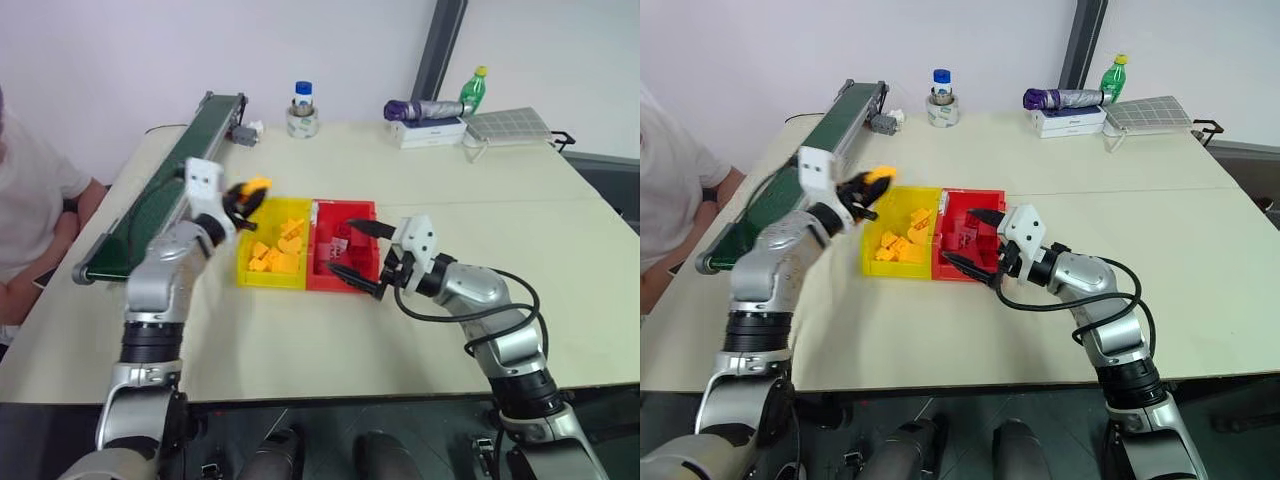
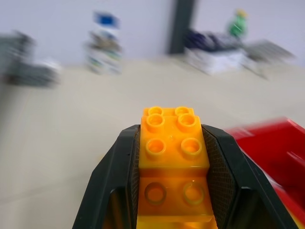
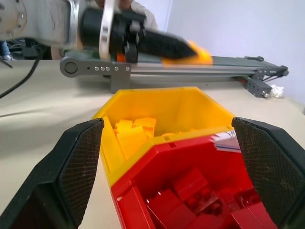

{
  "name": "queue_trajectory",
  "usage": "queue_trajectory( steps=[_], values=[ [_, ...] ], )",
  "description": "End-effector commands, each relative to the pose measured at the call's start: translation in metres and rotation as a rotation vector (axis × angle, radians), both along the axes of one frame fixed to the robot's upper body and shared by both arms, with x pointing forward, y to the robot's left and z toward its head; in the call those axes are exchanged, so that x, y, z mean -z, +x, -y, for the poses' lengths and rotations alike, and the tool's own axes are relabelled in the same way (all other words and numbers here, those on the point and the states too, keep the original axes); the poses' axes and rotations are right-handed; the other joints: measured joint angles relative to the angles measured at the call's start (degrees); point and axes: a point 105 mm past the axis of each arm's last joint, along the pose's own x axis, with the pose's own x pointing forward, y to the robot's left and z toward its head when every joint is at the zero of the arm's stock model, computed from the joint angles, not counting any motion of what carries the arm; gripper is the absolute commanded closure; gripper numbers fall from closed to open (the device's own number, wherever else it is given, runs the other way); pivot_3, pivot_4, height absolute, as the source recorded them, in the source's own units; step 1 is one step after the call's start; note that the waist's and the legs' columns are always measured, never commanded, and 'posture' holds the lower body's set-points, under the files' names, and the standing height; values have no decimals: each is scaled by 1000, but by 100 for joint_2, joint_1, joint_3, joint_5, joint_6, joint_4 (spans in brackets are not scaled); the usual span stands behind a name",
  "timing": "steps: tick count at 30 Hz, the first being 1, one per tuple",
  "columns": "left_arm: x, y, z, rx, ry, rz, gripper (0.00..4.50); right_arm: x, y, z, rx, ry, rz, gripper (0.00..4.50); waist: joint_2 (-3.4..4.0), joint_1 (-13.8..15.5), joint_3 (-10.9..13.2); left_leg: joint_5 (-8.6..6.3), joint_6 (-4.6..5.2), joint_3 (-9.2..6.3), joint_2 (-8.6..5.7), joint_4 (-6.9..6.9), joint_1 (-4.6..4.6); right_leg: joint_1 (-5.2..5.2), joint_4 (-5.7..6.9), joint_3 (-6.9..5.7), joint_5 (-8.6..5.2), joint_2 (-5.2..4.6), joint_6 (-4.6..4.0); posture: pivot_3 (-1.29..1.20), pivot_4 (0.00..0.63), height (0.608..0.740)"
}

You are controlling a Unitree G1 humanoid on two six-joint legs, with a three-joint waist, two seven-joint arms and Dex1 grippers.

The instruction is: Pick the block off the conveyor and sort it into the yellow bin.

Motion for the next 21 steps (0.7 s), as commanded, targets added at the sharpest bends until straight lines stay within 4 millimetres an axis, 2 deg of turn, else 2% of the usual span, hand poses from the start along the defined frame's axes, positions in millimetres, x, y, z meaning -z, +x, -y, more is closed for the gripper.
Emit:
queue_trajectory(
  steps=[1,3,9,12,15,21],
  values=[
    [-7,1,13,7,36,30,3184,-12,-1,1,7,10,55,0,0,3,0,0,0,0,0,0,0,0,1,0,0,0,0,0,150,740],
    [-3,4,15,-9,30,10,3184,-12,-1,2,13,10,56,0,0,21,0,0,0,0,0,-1,0,0,1,0,0,0,0,0,150,740],
    [-8,9,8,-56,5,16,140,-10,-2,5,31,3,55,0,0,36,0,0,0,0,0,2,0,2,0,-1,0,0,0,0,150,740],
    [-14,6,0,-71,20,58,57,-10,-1,5,32,3,54,0,0,26,0,0,0,0,0,2,0,2,0,-1,0,0,0,0,150,740],
    [-22,-5,-4,-29,2,84,57,-9,-1,4,30,2,52,0,0,12,0,0,0,0,0,2,0,1,0,0,0,0,0,0,150,740],
    [-32,-43,-31,96,52,119,57,-9,-1,3,20,-2,49,0,2,3,1,0,0,0,2,-3,0,-4,1,2,-1,2,-2,0,150,740]
  ],
)
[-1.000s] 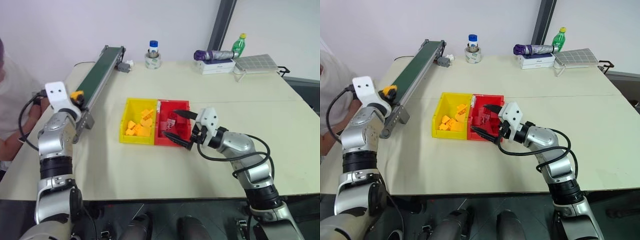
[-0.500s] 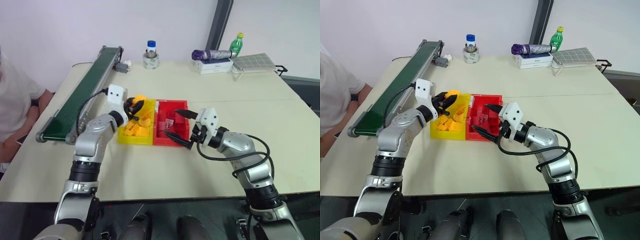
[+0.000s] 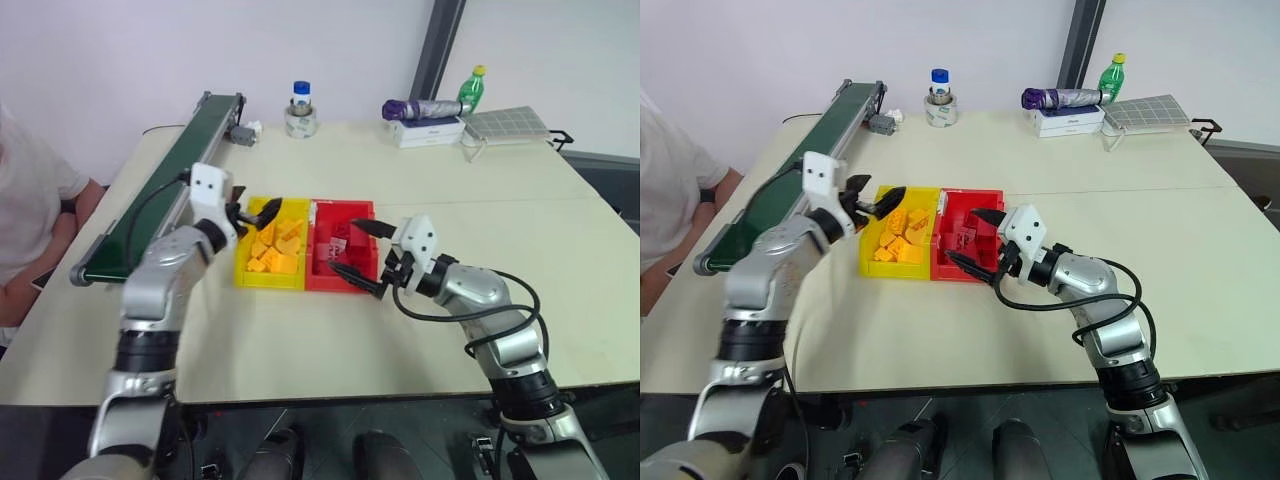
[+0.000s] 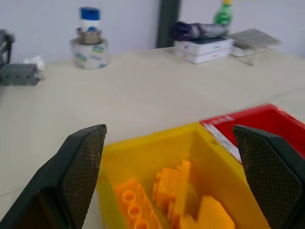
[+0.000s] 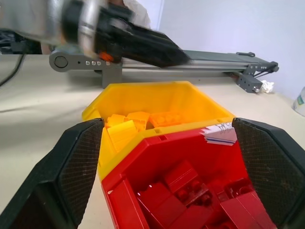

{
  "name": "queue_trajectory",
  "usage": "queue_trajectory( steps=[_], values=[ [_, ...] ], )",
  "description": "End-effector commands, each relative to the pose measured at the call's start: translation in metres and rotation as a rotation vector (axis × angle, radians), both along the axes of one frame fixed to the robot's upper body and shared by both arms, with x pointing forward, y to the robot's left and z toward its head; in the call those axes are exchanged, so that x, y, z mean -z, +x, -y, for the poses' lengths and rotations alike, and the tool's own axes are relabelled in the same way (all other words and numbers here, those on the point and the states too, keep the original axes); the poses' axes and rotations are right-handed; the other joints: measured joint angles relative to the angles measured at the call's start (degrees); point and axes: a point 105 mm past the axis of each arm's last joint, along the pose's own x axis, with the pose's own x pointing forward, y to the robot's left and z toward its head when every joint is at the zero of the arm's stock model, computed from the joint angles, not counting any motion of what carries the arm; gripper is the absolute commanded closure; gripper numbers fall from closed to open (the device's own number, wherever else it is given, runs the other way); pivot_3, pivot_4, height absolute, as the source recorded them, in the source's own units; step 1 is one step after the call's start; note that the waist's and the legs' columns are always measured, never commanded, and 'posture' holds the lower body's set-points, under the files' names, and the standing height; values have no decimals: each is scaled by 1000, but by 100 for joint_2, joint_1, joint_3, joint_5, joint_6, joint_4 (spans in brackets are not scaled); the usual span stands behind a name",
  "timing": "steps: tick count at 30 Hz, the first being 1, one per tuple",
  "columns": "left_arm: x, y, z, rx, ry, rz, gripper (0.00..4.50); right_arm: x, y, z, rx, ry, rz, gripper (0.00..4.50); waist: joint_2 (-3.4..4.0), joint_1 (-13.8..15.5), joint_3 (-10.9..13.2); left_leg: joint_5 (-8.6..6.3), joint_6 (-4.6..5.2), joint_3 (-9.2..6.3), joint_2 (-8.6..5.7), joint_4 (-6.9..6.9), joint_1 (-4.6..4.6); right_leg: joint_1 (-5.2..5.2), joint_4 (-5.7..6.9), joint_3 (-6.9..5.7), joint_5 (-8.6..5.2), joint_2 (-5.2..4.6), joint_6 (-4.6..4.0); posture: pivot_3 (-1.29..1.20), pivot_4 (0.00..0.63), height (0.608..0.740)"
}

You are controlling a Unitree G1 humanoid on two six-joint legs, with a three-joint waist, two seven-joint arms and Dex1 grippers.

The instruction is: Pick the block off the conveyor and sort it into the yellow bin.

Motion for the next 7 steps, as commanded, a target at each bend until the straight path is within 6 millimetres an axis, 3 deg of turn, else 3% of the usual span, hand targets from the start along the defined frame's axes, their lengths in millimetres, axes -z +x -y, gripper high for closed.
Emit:
queue_trajectory(
  steps=[1,7],
  values=[
    [-25,-22,-13,63,-19,72,57,-11,-2,0,-12,6,47,0,1,22,0,0,0,-1,0,0,0,0,1,0,0,0,0,0,150,740],
    [-17,-39,-49,52,56,67,57,-10,-2,-1,-23,1,45,0,1,41,0,-1,-1,0,0,1,1,3,-2,2,-12,-2,-22,0,150,740]
  ],
)
